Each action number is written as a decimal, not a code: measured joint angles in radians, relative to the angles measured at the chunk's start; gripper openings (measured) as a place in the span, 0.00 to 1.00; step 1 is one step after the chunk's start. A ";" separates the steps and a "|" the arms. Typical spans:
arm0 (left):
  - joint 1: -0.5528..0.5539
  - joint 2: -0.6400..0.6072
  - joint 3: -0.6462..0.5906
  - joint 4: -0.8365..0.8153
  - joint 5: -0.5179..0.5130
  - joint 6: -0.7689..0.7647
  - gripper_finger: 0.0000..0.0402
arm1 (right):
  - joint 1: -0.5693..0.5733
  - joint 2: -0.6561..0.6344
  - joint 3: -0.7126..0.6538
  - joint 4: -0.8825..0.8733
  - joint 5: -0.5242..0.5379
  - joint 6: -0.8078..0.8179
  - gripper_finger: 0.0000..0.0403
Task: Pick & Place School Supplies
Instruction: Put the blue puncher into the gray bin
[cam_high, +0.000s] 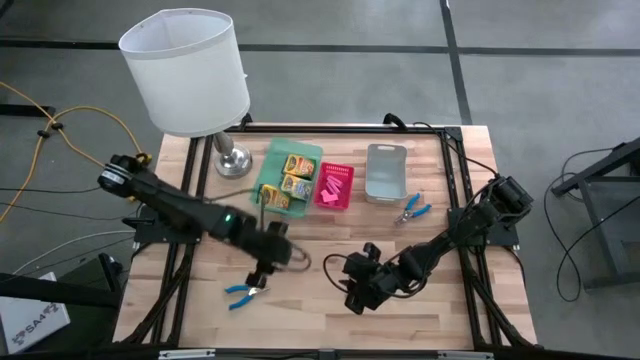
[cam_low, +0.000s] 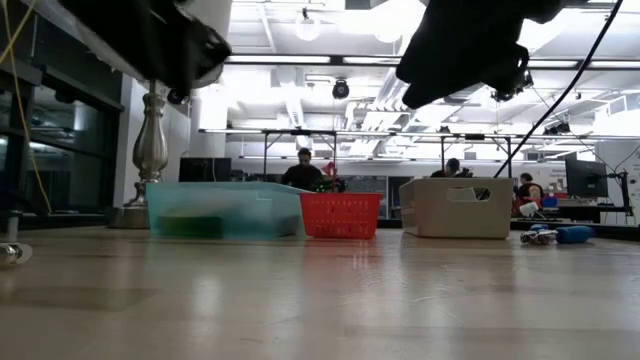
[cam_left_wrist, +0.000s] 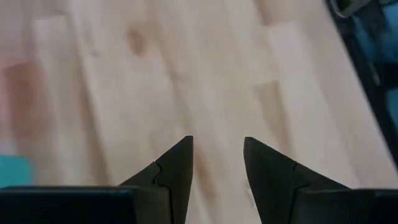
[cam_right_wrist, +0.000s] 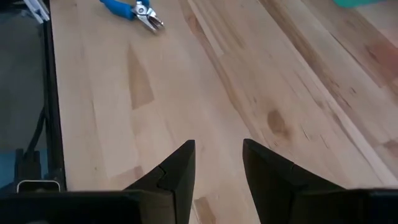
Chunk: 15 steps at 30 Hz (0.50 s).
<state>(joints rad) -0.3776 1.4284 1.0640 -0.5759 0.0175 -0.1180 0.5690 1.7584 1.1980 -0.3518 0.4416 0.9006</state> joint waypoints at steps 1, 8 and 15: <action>-0.029 0.000 0.000 -0.013 -0.010 -0.024 0.34 | 0.000 0.000 0.000 -0.002 0.000 0.008 0.31; -0.197 0.000 0.000 -0.065 -0.077 -0.225 0.34 | 0.000 0.000 0.000 -0.004 -0.003 0.018 0.31; -0.284 0.000 -0.003 -0.151 -0.099 -0.530 0.34 | 0.002 0.000 0.000 -0.002 -0.006 0.019 0.31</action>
<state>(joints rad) -0.6618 1.4284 1.0613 -0.7272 -0.0818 -0.6484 0.5709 1.7584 1.1980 -0.3539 0.4351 0.9192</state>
